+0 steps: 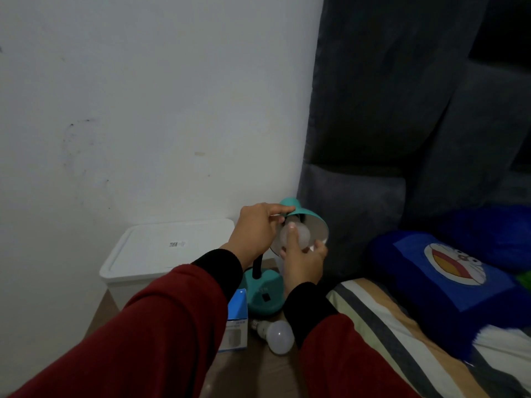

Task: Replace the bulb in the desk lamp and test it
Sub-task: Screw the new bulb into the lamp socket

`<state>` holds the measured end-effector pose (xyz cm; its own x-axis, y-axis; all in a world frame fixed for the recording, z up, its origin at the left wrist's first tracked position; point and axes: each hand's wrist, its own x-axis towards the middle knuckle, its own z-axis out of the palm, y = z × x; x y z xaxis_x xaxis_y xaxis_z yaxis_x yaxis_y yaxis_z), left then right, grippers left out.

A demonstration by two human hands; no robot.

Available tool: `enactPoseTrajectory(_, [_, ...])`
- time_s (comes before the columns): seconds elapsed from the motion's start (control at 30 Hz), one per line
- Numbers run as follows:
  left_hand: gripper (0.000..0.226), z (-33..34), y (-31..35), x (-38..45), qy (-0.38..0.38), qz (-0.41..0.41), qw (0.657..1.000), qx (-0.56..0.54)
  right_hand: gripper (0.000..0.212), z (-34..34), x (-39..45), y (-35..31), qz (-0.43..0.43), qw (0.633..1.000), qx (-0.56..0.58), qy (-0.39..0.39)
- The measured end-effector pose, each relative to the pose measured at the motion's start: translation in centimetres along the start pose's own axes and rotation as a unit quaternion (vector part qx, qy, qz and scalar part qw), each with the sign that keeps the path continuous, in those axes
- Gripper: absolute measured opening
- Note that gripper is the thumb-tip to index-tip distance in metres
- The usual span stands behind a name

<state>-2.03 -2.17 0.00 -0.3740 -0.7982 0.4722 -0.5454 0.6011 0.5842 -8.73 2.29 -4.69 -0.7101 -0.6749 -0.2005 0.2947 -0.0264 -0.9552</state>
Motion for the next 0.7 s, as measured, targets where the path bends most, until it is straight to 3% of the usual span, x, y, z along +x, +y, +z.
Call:
enactPoseTrajectory(0.03, [0.034,0.05,-0.01,-0.06,0.001,0.0,1.0,0.0,0.076,-0.01,0.14,0.07,-0.005,1.0,0.001,0.001])
enactPoseTrajectory(0.13, [0.034,0.07,-0.05,-0.06,0.005,-0.003,1.0,0.001,0.053,-0.21,0.48,-0.21,0.002,1.0,0.003,0.004])
enactPoseTrajectory(0.3, [0.034,-0.04,0.02,0.05,0.002,-0.002,1.0,0.003,0.072,-0.12,0.16,-0.48,0.02,1.0,0.012,-0.004])
enactPoseTrajectory(0.43, [0.034,0.24,0.01,0.11,0.005,-0.007,1.0,0.002,0.053,-0.45,0.23,-0.43,0.007,1.0,-0.004,-0.011])
enactPoseTrajectory(0.57, [0.037,0.19,0.08,0.09,0.001,-0.01,1.0,0.0,0.075,-0.45,0.18,-0.37,-0.005,1.0,-0.022,-0.005])
enactPoseTrajectory(0.7, [0.038,0.22,-0.01,0.06,0.006,-0.014,1.0,-0.002,0.055,-0.77,0.46,-0.52,-0.003,1.0,-0.019,-0.003])
